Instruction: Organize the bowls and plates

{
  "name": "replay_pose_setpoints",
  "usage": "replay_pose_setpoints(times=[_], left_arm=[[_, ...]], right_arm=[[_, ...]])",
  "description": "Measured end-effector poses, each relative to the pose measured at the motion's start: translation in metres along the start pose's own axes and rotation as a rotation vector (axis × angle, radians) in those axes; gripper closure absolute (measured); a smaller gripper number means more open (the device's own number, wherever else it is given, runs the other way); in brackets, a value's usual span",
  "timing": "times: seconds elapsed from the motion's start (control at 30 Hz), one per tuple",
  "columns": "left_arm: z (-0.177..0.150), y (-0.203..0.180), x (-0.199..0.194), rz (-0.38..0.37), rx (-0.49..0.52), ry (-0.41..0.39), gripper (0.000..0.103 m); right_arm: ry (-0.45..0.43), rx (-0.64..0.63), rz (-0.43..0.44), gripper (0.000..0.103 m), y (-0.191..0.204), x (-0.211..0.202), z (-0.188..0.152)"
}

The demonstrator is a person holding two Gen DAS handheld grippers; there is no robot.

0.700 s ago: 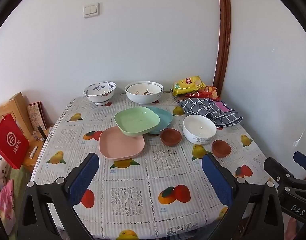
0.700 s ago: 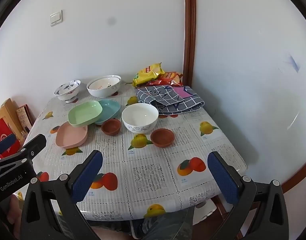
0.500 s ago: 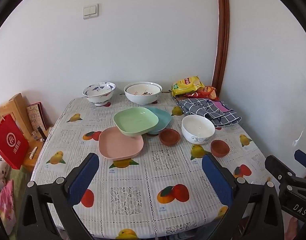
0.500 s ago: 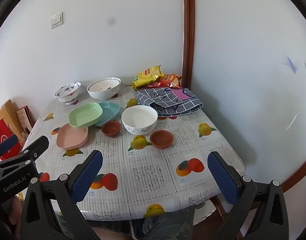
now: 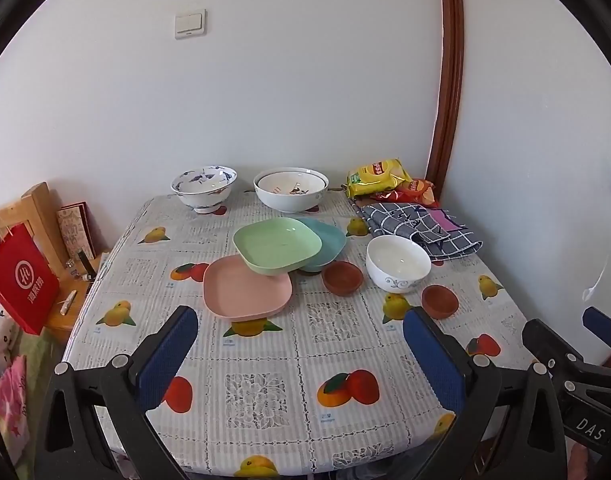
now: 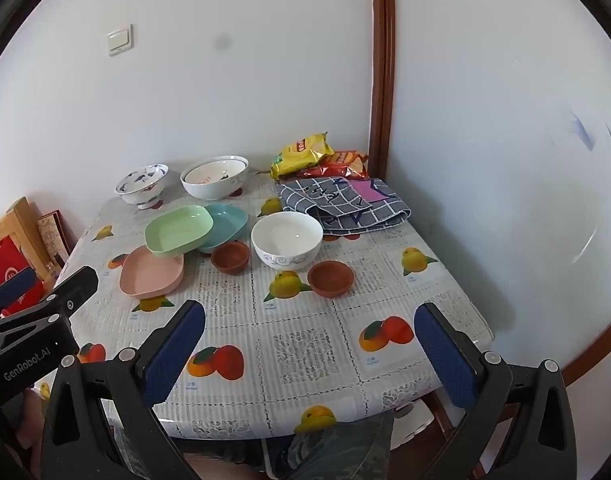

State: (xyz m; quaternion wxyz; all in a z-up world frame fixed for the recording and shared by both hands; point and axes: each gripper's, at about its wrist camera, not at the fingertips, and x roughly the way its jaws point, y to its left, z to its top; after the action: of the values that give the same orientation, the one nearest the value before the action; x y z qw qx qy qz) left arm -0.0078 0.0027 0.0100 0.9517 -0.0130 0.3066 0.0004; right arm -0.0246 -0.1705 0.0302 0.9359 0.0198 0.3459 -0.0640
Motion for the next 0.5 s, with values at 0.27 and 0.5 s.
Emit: replay_pose_setpoints(times=[0.27,0.5], left_arm=[[0.0003,0.0018,-0.0008,0.001,0.004,0.006,0.0],[-0.0007,0.0016,-0.0007,0.004,0.005,0.005,0.0]], right_arm=[[-0.001,0.003,0.005,0.0,0.0014,0.0007,-0.0015],[-0.006,0.008,0.009,0.0,0.0015,-0.001,-0.0019]])
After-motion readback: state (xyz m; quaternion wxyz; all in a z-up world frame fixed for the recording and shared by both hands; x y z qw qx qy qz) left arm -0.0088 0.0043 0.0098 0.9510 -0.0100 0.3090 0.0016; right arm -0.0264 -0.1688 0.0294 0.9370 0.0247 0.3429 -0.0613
